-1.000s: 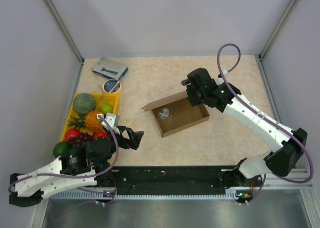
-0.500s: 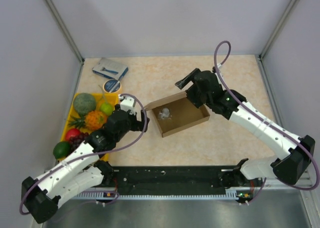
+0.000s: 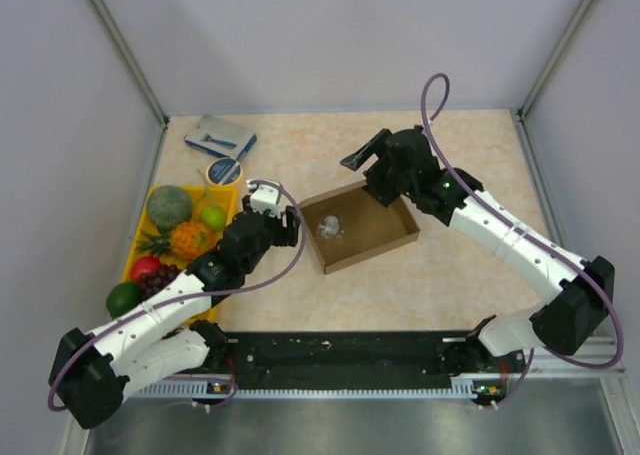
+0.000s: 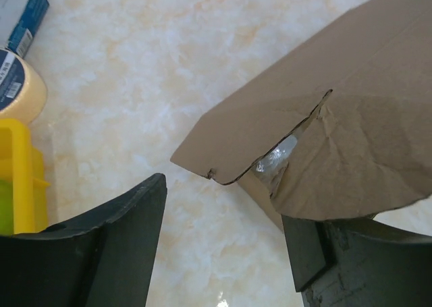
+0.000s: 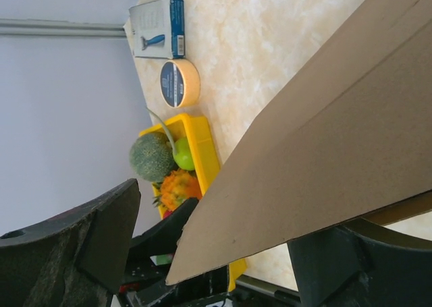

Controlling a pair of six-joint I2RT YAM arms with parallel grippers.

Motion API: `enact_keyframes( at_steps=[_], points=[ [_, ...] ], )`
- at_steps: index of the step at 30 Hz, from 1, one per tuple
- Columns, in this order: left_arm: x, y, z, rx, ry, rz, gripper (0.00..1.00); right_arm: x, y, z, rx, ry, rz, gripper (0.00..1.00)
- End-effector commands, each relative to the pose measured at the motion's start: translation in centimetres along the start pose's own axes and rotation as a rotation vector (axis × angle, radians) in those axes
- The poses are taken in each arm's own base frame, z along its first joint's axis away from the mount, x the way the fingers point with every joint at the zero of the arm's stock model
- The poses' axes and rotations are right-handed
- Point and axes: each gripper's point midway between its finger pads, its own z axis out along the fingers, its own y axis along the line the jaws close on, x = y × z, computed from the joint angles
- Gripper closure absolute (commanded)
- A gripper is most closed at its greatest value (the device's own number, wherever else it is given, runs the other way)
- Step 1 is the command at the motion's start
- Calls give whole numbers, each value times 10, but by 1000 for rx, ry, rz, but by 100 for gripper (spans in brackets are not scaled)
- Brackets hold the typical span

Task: Fold the paper box

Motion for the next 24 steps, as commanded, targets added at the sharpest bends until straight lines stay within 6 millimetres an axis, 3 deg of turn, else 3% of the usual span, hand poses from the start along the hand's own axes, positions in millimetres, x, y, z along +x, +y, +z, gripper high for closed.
enact_keyframes(
  at_steps=[1, 6, 14, 20, 24],
  points=[
    [-36, 9, -10, -22, -186, 12, 23, -17, 37, -11, -104, -20, 16, 18],
    [-36, -8, -10, 98, -213, 45, 18, -22, 36, -6, -105, -12, 32, 18],
    [-55, -13, 1, 111, -268, 157, 45, -24, 46, -4, -133, 4, 48, 19],
    [-55, -10, 21, 56, -230, 160, 59, -22, 50, 0, -138, 15, 64, 19],
    [-54, -6, 25, 23, -227, 105, 74, -25, 50, -2, -148, 8, 8, 18]
  ],
)
